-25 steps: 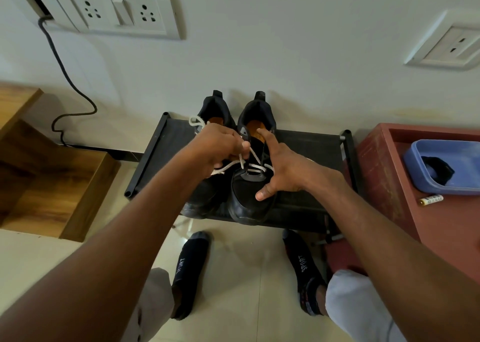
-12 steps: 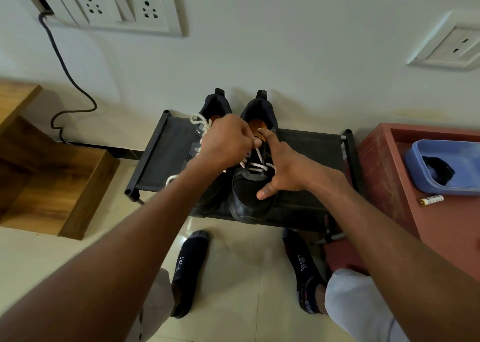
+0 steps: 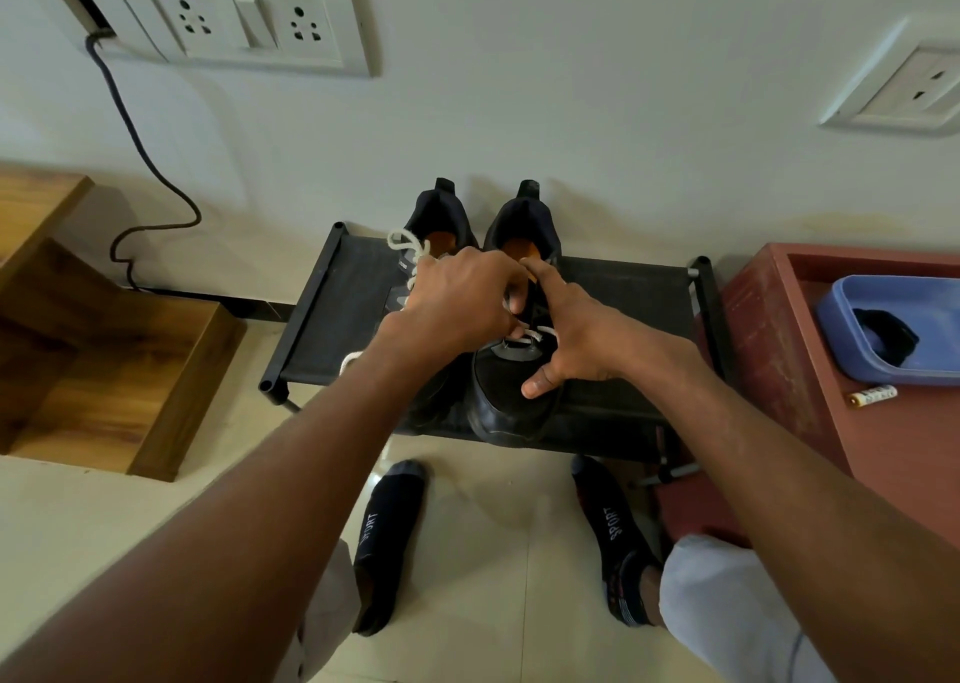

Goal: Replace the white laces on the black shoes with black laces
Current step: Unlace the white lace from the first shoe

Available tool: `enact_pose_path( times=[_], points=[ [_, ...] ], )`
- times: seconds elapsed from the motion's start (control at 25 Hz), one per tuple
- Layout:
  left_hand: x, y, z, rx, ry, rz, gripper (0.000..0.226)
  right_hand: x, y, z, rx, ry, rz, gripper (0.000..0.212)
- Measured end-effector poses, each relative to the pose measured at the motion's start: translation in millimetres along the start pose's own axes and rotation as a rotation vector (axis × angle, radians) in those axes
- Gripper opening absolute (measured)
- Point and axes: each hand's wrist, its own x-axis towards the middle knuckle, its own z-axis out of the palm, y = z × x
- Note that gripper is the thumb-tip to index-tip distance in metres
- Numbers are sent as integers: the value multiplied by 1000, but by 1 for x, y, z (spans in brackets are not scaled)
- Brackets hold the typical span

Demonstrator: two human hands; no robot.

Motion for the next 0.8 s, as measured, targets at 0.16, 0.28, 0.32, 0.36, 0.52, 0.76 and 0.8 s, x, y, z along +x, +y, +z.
enact_pose_path(
  times=[0.16,0.28,0.32,0.36,0.52,0.76,0.8],
  points=[
    [3,8,0,102,44,-44,15,1,-2,0,-5,-3,-6,153],
    [4,10,-3,-149,106,-108,2,0,-4,1,11,1,3,150],
    [3,9,-8,-344,149,-141,6,0,-4,1,19,1,6,150],
    [2,6,-15,-589,210,-189,10,-1,-3,0,27,-3,6,151],
    [-2,-1,-33,-1145,287,-259,7,-3,1,0,9,-29,4,151],
    [5,-14,-7,-28,83,103,15,-2,-3,-1,-13,-18,12,151],
    [5,-13,-4,46,79,91,16,-2,-3,0,-13,-19,12,152]
  ],
)
